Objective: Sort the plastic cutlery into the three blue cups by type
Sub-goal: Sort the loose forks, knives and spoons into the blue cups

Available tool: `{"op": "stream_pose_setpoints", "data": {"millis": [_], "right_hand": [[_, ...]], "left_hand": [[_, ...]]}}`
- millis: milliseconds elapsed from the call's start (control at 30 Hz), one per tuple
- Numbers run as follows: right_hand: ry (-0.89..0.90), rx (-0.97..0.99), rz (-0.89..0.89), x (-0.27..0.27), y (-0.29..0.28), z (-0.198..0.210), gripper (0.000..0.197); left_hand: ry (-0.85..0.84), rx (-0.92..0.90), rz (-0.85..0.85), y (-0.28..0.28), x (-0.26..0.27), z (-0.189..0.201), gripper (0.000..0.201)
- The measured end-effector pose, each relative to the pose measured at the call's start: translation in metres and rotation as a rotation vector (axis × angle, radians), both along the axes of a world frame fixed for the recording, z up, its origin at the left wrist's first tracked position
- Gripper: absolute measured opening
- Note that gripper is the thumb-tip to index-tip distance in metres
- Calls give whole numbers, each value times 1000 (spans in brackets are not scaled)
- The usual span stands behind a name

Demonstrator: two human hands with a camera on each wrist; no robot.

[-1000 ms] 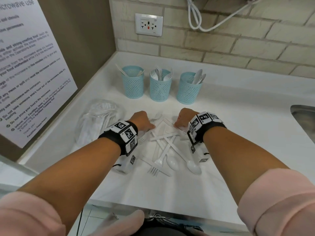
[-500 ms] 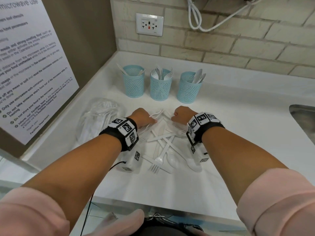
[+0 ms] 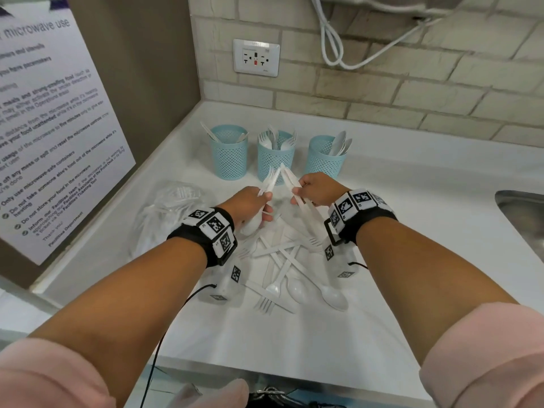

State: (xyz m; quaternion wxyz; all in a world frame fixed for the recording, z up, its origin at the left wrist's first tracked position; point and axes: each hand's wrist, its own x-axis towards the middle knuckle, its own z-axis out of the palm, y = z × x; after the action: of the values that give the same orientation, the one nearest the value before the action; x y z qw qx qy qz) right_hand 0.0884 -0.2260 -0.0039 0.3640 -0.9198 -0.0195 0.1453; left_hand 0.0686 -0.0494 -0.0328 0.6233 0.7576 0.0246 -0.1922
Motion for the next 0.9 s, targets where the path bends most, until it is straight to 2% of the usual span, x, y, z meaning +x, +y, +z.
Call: {"op": "stream_pose_setpoints", "data": {"millis": [133, 267, 367, 467, 567, 633, 700, 767, 800, 900], "right_hand": [[140, 283, -74, 2, 1, 9, 18], [345, 415, -67, -2, 11, 15, 8], [371, 577, -66, -2, 12, 10, 6], [336, 604, -86, -4, 7, 5, 17], [262, 400, -83, -2, -2, 3, 20], [246, 179, -57, -5, -7, 6, 28], [243, -188, 82, -9, -14, 9, 52], [221, -560, 209, -13, -25, 4, 58], [224, -666, 240, -14, -32, 0, 58], [255, -699, 267, -18, -44, -14, 62]], "left_hand": [[-56, -25, -40, -7, 1, 3, 25], [1, -138, -94, -16, 0, 3, 23], [88, -268, -154, -19, -4, 6, 28], [101, -259, -186, -20, -5, 6, 29], [80, -242, -216, -24, -7, 5, 12], [66, -204, -215, -28, -9, 5, 14], [55, -151, -183, -31, -7, 3, 12], [56, -128, -149, -31, -4, 2, 11], [57, -129, -135, -31, -3, 2, 14], [36, -122, -128, -31, -2, 2, 17]]}}
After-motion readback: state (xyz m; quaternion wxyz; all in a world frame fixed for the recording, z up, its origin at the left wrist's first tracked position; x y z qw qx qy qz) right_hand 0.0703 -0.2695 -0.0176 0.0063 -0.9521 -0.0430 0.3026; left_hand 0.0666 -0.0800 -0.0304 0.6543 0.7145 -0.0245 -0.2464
